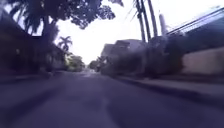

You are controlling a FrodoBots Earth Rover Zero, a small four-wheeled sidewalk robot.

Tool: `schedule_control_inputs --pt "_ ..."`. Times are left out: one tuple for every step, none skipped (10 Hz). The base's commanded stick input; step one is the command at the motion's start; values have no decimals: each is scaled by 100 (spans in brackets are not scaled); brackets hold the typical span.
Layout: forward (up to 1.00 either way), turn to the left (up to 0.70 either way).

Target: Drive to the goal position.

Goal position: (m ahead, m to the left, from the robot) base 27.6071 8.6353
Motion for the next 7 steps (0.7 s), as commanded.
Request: schedule_control_inputs --pt "70 0" --pt "70 0" --pt "70 0" --pt "70 0" --pt "70 0" --pt "70 0" --pt "70 0"
